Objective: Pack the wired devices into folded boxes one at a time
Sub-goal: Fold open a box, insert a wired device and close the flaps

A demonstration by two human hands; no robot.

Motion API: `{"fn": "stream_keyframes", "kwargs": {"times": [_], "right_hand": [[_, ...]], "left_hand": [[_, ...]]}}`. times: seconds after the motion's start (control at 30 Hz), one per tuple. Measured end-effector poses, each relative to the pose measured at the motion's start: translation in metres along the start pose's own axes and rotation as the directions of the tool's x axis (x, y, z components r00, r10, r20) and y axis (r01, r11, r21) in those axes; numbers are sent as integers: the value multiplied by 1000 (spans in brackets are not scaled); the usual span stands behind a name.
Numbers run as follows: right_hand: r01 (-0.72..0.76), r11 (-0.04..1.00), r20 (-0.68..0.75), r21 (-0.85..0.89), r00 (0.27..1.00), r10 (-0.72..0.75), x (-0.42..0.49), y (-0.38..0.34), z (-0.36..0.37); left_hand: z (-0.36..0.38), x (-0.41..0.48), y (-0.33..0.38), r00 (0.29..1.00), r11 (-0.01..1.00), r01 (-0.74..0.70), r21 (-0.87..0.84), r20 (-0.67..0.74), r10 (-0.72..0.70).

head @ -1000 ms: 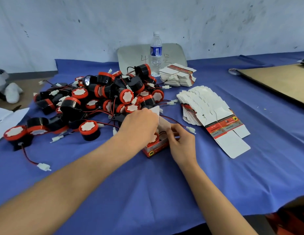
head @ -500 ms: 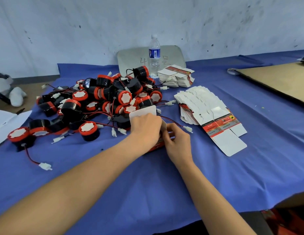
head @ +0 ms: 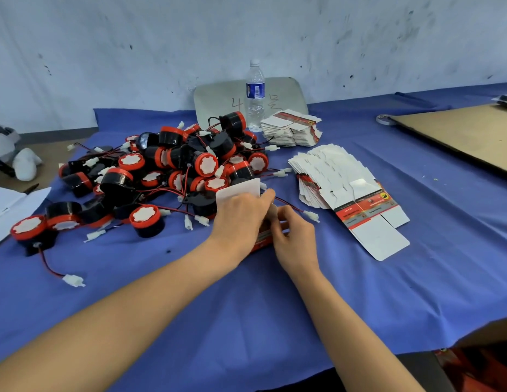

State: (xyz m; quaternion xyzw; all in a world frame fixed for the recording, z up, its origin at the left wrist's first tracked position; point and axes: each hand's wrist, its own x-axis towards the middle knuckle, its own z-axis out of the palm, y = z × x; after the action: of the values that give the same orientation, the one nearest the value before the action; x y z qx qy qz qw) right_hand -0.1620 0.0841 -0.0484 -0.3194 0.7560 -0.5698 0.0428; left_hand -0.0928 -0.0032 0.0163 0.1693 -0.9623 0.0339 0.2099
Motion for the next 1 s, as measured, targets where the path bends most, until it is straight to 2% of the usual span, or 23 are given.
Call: {"fn": "stream_keyframes", "kwargs": {"times": [0.17,0.33,0.43,0.53,0.63,0.77,0.87,1.0], "right_hand": [[26,1000,-1,4,1000,-26,-1,-2,0],[21,1000,-5,10,1000,-21,-2,-4,-2],[21,1000,-8,22,1000,-20,-3,-5,-3],[28,999,-19,19,999,-27,-2,-4,-2],[8,999,-7,47,1000,-8,-2,-5,-1],[-6,999,-2,54,1000,7,-1,-1,-2],[-17,998,-4,63,1000,17,0,-1,-2],[-19,996,32,91,999,16,0,-3,-3]], "left_hand": [[4,-10,-14,973,975,-219,26,75,217],[0,-2,-21,938,955,-295,-16,185,293],[-1,-3,-20,938,958,-284,-37,198,286],[1,-5,-19,957,970,-218,-107,173,234],[1,-5,-19,957,972,-171,-160,207,203],[-2,-1,-19,958,957,-177,-228,182,220],[-5,0,-20,938,966,-194,-173,255,234],[-7,-4,-20,928,970,-115,-214,325,182]]}}
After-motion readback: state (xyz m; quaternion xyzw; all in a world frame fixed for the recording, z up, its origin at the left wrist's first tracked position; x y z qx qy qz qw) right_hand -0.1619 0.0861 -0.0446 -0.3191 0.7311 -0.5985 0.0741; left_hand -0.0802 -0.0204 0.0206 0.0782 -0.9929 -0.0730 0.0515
